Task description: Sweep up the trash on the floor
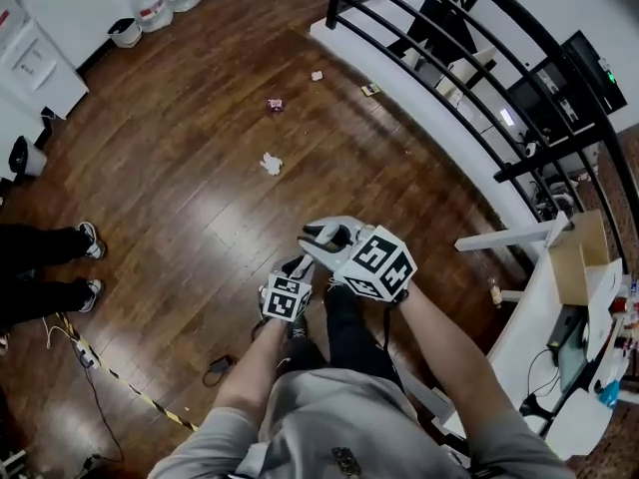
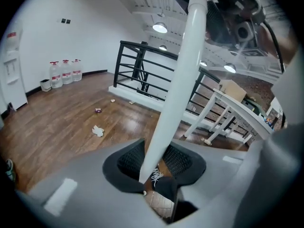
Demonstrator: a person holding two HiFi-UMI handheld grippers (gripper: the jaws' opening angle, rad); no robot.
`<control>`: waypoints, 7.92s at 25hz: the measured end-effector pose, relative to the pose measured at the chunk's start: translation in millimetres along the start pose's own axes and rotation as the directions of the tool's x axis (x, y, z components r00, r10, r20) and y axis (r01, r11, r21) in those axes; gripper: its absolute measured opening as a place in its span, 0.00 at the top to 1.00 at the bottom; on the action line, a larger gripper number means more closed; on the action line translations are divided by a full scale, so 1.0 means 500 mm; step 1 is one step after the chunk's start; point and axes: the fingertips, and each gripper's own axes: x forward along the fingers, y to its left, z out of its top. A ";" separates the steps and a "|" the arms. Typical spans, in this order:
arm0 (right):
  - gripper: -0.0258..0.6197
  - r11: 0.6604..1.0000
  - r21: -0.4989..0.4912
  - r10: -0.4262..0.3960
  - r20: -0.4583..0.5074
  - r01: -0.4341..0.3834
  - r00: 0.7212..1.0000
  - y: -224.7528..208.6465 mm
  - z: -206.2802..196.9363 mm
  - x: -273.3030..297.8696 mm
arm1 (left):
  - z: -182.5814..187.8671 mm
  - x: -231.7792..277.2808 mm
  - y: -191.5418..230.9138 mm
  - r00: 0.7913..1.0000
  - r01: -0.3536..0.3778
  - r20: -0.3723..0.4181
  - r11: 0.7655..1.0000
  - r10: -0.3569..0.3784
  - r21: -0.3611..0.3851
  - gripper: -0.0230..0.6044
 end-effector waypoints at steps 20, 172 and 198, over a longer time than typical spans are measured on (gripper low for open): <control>0.85 0.991 -0.006 -0.131 0.039 0.131 0.991 -0.514 0.105 -0.057 | 0.389 0.346 0.115 0.999 -0.034 -0.019 0.999 0.034 0.000 0.76; 0.86 0.760 0.403 -0.578 0.061 0.510 0.813 -1.708 0.320 -0.302 | 1.238 1.134 0.203 0.882 0.437 -0.354 0.821 -0.312 0.366 0.78; 0.86 0.742 0.487 -0.609 0.200 0.461 0.768 -1.803 0.449 -0.301 | 1.402 1.103 0.331 0.869 0.461 -0.419 0.737 -0.264 0.494 0.78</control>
